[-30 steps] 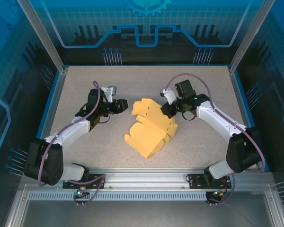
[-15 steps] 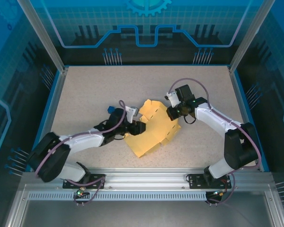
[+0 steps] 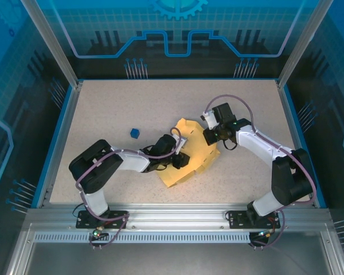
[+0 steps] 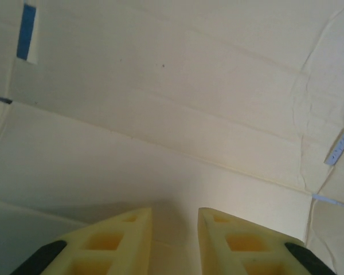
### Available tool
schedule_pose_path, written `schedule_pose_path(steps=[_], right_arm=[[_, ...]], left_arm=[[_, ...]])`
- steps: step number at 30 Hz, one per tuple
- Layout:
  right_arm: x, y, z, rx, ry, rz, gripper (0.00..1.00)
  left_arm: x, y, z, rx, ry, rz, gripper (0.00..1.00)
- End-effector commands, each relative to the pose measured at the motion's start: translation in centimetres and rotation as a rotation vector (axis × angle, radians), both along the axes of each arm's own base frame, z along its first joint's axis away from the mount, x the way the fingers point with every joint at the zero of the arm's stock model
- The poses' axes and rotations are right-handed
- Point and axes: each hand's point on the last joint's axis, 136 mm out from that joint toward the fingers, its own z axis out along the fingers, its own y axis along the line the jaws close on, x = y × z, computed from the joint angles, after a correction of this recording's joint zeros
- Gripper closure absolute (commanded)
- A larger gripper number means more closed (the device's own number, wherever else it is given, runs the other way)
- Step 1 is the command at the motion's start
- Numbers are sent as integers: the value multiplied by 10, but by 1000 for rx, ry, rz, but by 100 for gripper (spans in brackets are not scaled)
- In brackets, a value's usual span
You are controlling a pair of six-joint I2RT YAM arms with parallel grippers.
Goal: Fold the paper box
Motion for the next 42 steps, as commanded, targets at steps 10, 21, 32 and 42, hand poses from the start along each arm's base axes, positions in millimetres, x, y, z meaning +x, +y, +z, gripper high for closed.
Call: schedule_pose_path(steps=[10, 21, 32, 42], right_arm=[[-2, -2, 12, 36, -28, -22, 100], [-19, 16, 18, 178, 16, -19, 100], [-29, 33, 18, 282, 52, -51, 100], [-38, 45, 9, 298, 72, -73, 100]], left_arm=[[8, -7, -18, 78, 105, 38, 76], [14, -12, -23, 16, 143, 106, 77], [20, -15, -26, -31, 145, 149, 79], [23, -14, -25, -54, 123, 173, 79]])
